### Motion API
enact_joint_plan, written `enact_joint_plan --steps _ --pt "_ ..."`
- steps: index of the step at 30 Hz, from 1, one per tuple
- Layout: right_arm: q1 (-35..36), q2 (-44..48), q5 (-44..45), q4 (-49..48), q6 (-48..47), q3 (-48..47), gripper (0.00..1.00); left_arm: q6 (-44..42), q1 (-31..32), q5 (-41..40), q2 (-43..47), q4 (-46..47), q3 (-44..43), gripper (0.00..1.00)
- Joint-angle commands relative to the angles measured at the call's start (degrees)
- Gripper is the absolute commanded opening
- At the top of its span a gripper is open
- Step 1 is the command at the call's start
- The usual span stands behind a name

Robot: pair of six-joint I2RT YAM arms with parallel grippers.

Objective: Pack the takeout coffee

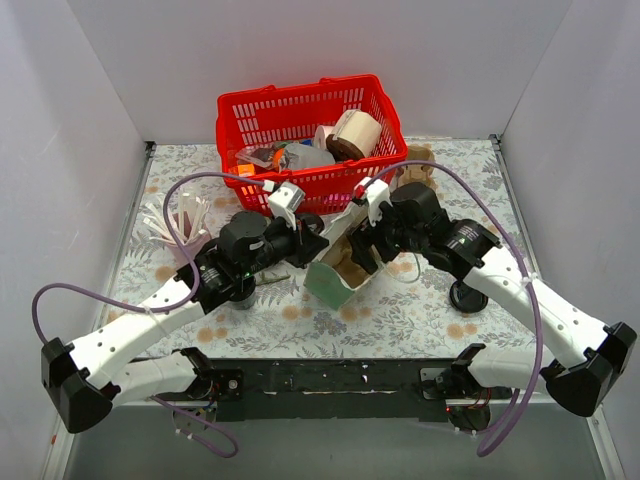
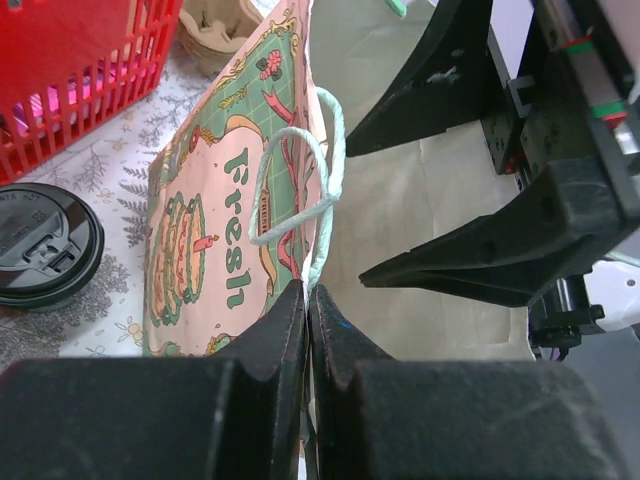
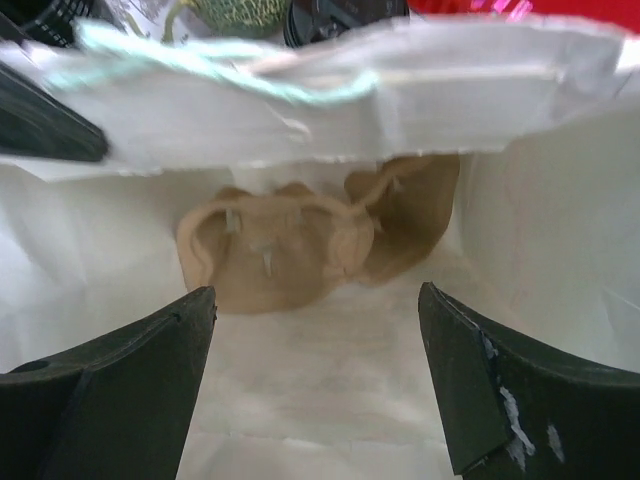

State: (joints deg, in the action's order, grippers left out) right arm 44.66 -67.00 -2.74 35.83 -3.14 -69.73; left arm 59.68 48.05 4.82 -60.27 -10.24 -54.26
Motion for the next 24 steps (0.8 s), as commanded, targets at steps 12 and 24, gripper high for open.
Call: enact_joint_plan --steps 12,24 --pt "0.2 11.3 -1.8 0.3 -8.3 14.4 0.90 -3.8 -0.2 -7.2 7.0 9.9 7.7 0.00" --pt "0.2 15.1 -6.5 -3.9 -12.3 16.8 0.91 -5.6 -0.2 6.8 11.6 14.1 13.0 0.00"
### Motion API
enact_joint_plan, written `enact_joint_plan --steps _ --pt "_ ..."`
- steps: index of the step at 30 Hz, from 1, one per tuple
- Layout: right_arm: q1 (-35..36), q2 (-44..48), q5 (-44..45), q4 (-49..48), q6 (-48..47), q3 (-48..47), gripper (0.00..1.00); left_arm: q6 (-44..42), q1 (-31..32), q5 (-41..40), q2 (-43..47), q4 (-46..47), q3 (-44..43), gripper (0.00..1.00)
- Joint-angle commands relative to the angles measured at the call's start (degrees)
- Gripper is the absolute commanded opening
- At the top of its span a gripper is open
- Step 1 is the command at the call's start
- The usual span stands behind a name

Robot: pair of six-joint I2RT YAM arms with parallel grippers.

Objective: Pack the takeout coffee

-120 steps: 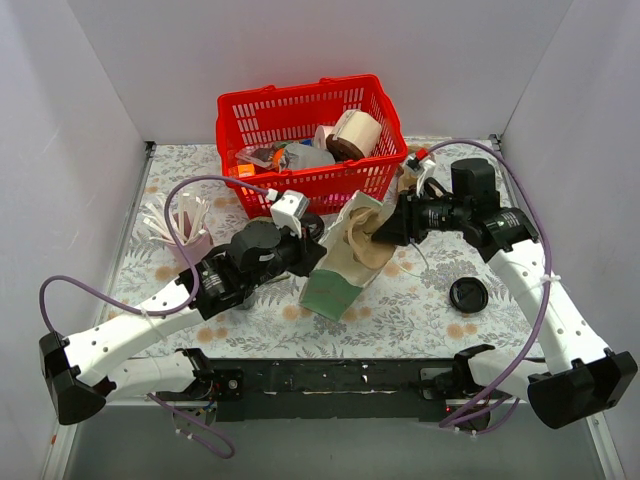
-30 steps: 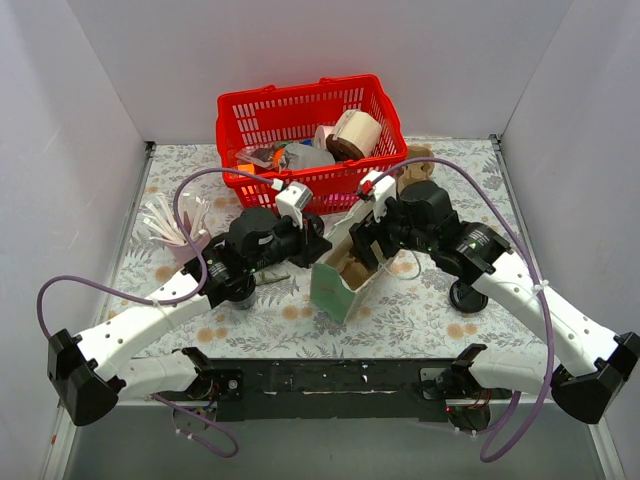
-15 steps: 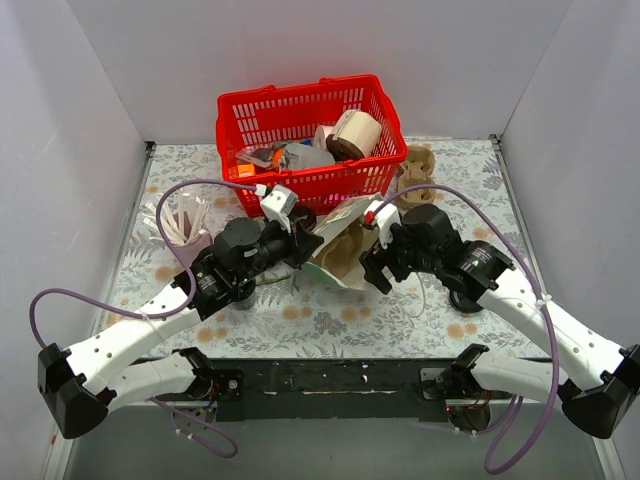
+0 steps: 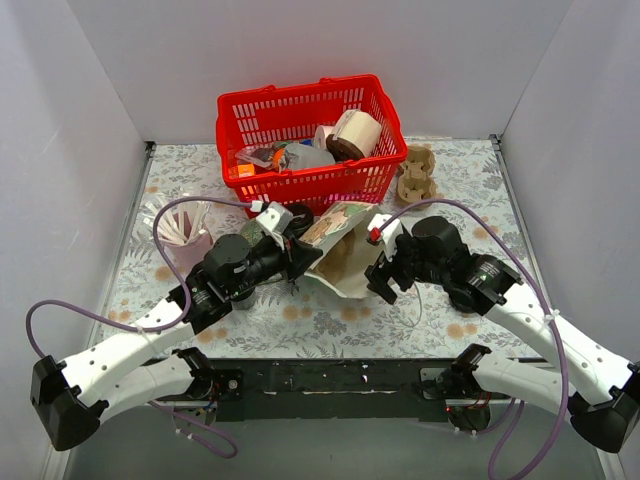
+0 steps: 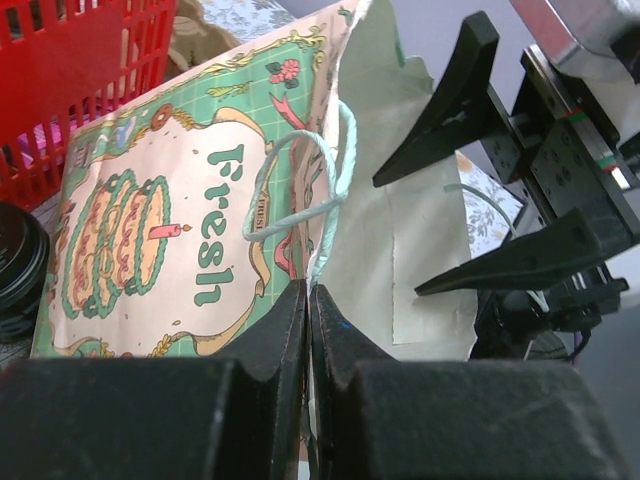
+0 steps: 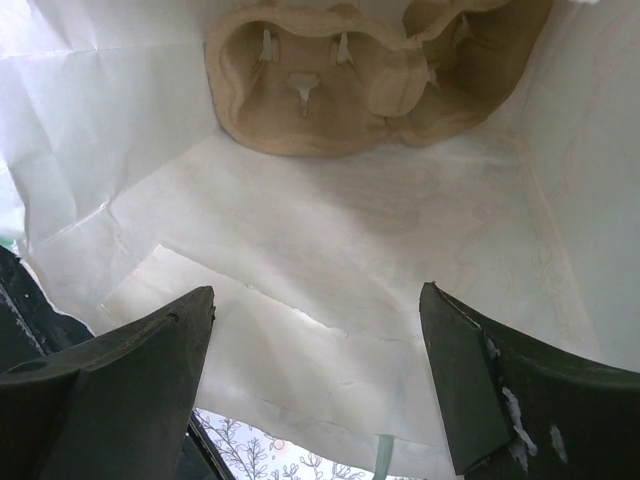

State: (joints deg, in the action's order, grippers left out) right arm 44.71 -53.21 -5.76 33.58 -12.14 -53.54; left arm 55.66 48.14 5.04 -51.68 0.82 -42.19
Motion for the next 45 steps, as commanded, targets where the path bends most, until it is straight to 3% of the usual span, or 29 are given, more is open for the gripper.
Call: enact_joint_plan --steps 1,8,14,19,23,27,31,33,38,42,45 --pt "0.1 1.5 -4.3 -1.8 -3.7 0.8 0.91 -1.8 -0.2 7.5 3.2 3.0 1.2 0.00" --pt "0.2 3.7 -14.4 -0.4 -8.2 1.8 0.91 -0.7 0.0 12.3 3.7 1.9 2.2 0.00" --pt "0.2 3.0 -7.5 -8.9 -2.5 1.5 0.89 1.4 0.1 11.7 4.0 1.0 2.6 0.00" --pt "1.2 0.7 0.8 -14.7 0.4 2.9 0.74 5.6 0.2 9.5 2.5 2.0 1.1 0.00" --pt "2.4 0.7 -5.1 -21.2 1.3 7.1 0.69 7.4 0.3 10.6 1.1 2.4 0.6 0.00" --pt "4.9 -1.5 -5.1 -27.2 4.0 8.6 0.67 8.7 0.3 11.1 0.3 3.5 0.6 0.00" --pt "7.1 -5.0 -0.4 -35.0 7.6 9.8 0.48 14.2 0.3 8.1 -1.3 4.0 -0.8 0.00" --pt "8.2 -6.4 2.4 -36.7 9.0 10.4 0.45 16.8 0.3 7.4 -2.3 3.4 -2.1 0.00" --pt "8.7 -7.2 0.8 -28.1 8.7 6.4 0.43 20.8 0.3 6.6 -7.0 -3.2 -8.1 0.00" --pt "8.7 -9.1 -0.3 -22.6 11.8 3.7 0.45 21.5 0.4 8.6 -7.6 -2.2 -8.2 0.00" --pt "8.7 -12.3 1.6 -17.7 14.9 2.2 0.39 21.6 0.4 9.5 -8.0 -2.8 -8.7 0.00"
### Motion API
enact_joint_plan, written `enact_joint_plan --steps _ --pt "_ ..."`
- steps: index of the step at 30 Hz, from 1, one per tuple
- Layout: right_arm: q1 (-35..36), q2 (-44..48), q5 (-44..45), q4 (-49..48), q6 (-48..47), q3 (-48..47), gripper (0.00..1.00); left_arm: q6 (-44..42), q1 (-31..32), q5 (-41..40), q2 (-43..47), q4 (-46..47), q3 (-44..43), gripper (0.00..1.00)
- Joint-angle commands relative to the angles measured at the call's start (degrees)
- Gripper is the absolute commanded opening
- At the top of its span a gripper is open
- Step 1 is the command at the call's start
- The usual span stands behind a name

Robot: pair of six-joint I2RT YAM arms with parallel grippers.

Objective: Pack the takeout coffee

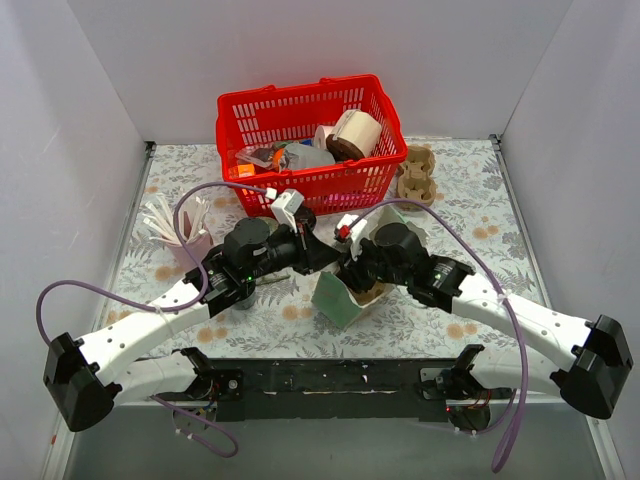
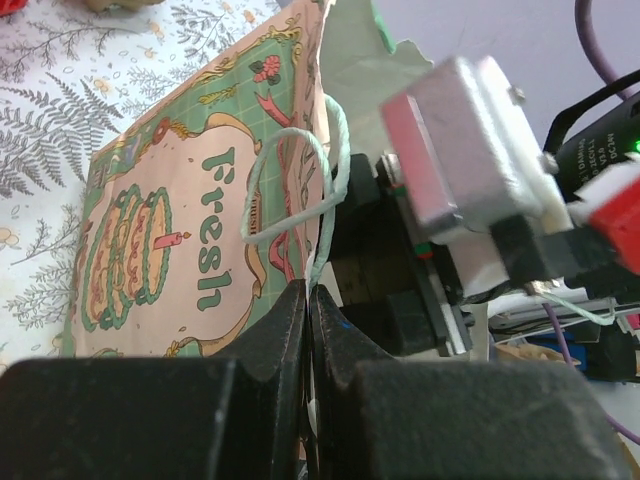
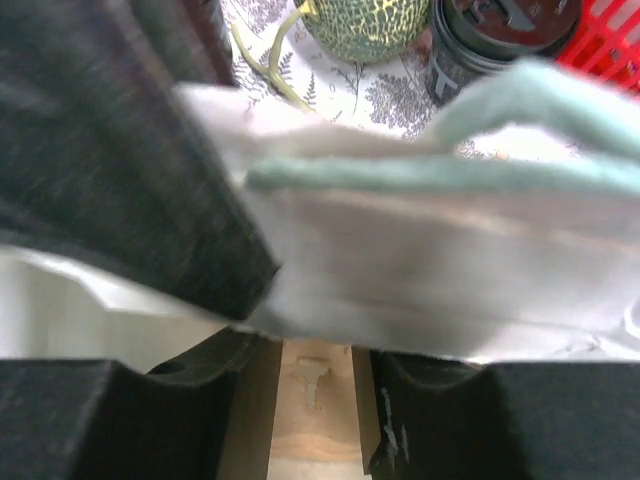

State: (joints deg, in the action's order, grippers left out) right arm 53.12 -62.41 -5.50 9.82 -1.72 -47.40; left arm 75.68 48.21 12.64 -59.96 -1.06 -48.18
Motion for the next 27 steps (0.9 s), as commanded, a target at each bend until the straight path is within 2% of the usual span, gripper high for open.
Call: enact_joint_plan --steps 1,5,9,12,13,18,22,25,27 --pt "0.3 -3.8 2.3 7.6 5.1 -4.2 0.36 1.6 0.3 1.9 0.4 -1.2 -2.6 0.00" --pt "0.3 -7.6 3.1 10.0 6.5 -2.8 0.36 1.8 0.3 2.2 0.0 -2.2 -3.0 0.00" --pt "0.3 -9.7 2.6 5.0 8.5 -0.4 0.37 2.5 0.3 2.2 -0.2 -2.7 -2.6 0.00" --pt "0.3 -9.7 3.6 2.7 9.2 -0.7 0.41 3.4 0.3 0.9 -0.1 -2.5 -1.7 0.00" --pt "0.3 -9.4 3.9 3.1 9.2 -1.8 0.46 3.5 0.3 0.6 0.1 -2.3 -1.3 0.00" --pt "0.2 -3.1 10.3 7.0 8.2 -5.8 0.61 4.0 0.3 -1.8 -0.7 -2.9 -1.2 0.00" --pt "0.2 2.0 11.7 9.2 8.6 -8.0 0.72 3.4 0.3 -1.3 -1.4 -3.2 -1.5 0.00" --pt "0.1 3.5 10.3 12.1 9.4 -8.5 0.72 3.2 0.3 -1.9 -1.2 -3.8 -1.7 0.00" --pt "0.1 2.5 6.0 14.4 10.2 -9.4 0.70 3.1 0.3 -2.1 -1.3 -4.1 -2.0 0.00"
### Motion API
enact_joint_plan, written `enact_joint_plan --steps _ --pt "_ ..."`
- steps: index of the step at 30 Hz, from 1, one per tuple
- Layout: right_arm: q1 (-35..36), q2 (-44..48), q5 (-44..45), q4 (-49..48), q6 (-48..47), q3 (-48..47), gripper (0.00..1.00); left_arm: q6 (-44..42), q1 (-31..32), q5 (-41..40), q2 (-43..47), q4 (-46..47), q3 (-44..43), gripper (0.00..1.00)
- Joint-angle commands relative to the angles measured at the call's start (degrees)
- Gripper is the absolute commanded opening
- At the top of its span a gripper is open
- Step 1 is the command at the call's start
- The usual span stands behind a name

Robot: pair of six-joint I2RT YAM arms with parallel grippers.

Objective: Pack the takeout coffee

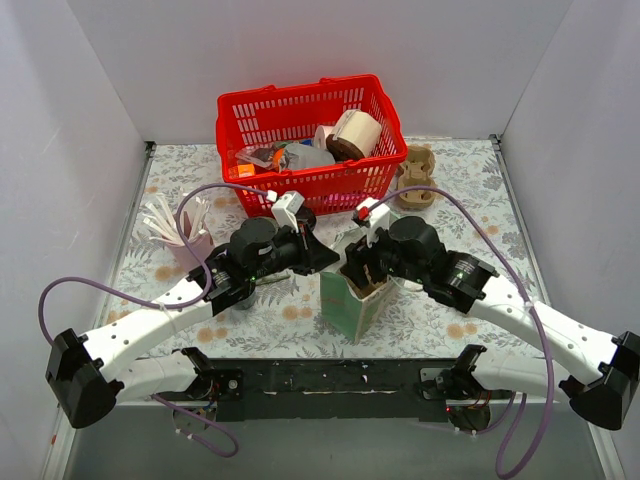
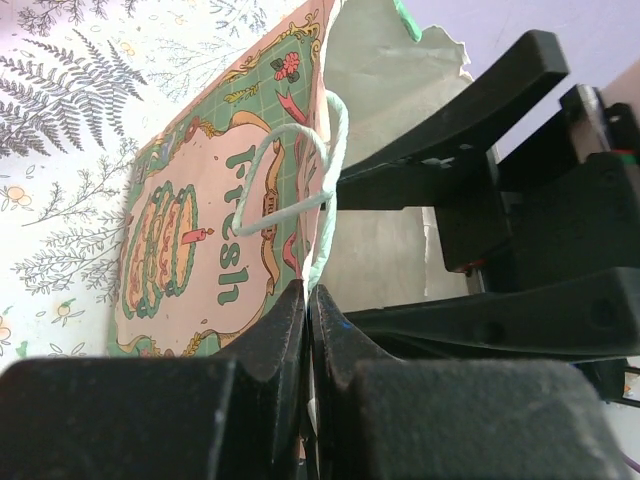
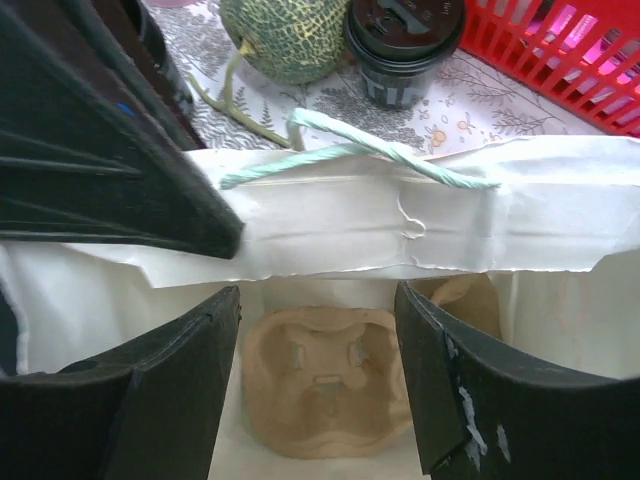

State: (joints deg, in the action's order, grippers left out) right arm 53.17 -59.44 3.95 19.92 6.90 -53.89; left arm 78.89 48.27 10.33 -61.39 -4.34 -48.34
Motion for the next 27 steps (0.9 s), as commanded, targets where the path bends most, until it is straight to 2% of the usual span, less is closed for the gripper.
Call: enact_joint_plan --steps 1,4,10,13,21,25,27 --pt "0.1 -1.4 -5.5 7.6 2.0 -3.7 0.67 -0.1 0.2 0.2 0.0 -0.9 -1.8 0.00" --pt "0.1 -5.1 -11.2 15.4 2.7 -6.1 0.57 -0.1 0.2 0.1 -0.2 -1.3 -2.0 0.00" --pt "0.1 -10.2 -20.5 13.0 0.8 -3.0 0.47 0.3 0.2 0.9 -1.5 -1.5 -2.9 0.00" --pt "0.1 -12.5 -22.5 10.4 -0.6 -0.7 0.47 0.3 0.2 0.8 -1.7 -1.3 -2.9 0.00" --pt "-0.1 -16.1 -15.3 9.3 0.0 2.3 0.46 0.7 0.2 0.7 -1.1 -1.6 -3.2 0.00" --pt "-0.1 -11.9 -10.2 7.3 1.0 -0.3 0.61 0.7 0.2 1.4 -1.2 -1.9 -3.3 0.00" --pt "-0.2 -8.2 -5.9 6.7 1.5 -1.9 0.64 0.6 0.2 2.3 -1.4 -2.0 -3.8 0.00"
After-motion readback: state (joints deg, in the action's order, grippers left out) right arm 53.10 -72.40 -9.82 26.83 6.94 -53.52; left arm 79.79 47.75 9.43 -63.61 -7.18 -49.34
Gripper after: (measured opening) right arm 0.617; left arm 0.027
